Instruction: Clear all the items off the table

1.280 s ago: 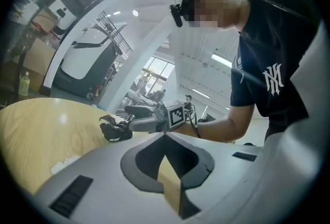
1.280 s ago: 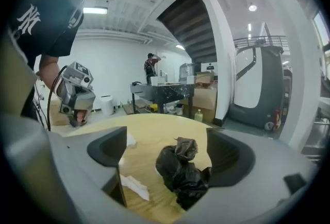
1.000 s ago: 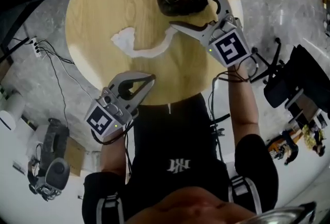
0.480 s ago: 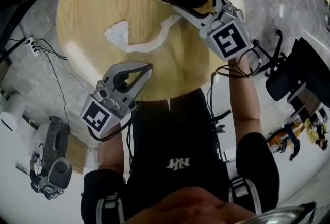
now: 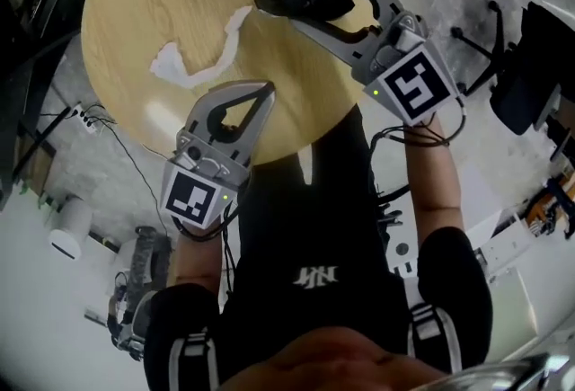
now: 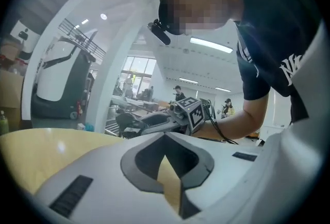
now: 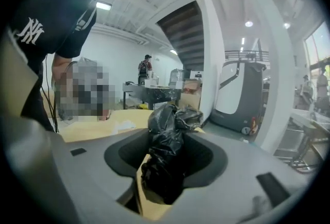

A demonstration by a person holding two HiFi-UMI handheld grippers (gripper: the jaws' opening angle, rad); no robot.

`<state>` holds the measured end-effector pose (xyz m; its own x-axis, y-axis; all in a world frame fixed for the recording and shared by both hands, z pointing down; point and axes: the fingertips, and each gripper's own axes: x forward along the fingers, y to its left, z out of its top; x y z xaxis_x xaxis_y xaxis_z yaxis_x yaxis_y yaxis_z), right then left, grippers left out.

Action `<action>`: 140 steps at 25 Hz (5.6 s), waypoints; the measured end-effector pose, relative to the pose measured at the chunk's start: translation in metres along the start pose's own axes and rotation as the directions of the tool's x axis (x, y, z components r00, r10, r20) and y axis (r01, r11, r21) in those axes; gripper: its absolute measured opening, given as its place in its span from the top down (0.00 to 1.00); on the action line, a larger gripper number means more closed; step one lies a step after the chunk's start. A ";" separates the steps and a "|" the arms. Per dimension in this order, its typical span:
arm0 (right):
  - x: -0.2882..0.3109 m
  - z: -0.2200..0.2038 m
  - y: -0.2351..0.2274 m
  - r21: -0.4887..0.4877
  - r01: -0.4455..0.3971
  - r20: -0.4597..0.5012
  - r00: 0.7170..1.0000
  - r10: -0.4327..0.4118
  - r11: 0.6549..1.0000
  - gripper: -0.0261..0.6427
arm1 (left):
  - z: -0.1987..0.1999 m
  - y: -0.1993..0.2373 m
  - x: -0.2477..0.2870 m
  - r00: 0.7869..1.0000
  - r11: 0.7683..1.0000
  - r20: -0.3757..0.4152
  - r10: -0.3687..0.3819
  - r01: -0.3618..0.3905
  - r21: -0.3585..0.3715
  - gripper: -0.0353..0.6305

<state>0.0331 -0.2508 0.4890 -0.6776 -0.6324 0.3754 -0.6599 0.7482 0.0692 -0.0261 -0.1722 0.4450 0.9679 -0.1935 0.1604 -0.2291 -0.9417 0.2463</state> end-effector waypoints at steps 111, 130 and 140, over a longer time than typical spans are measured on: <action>-0.275 0.191 0.372 0.021 -0.503 0.400 0.797 0.454 0.864 0.95 | 0.128 -0.345 -0.200 0.927 0.989 0.344 0.150 -0.141 -0.052 0.93; -0.251 0.159 0.329 0.023 -0.391 0.355 0.863 0.358 0.920 0.79 | 0.094 -0.318 -0.192 0.945 0.973 0.232 0.230 -0.216 -0.083 0.93; -0.065 0.117 0.272 0.037 -0.324 0.166 0.935 0.314 0.945 0.58 | 0.024 -0.165 -0.207 0.963 0.967 0.131 0.234 -0.215 -0.139 0.93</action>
<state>-0.1407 -0.0296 0.3749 -0.8943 -0.3899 0.2196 -0.4165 0.9047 -0.0899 -0.1856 0.0170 0.3482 0.8926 -0.4426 0.0864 -0.4442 -0.8303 0.3365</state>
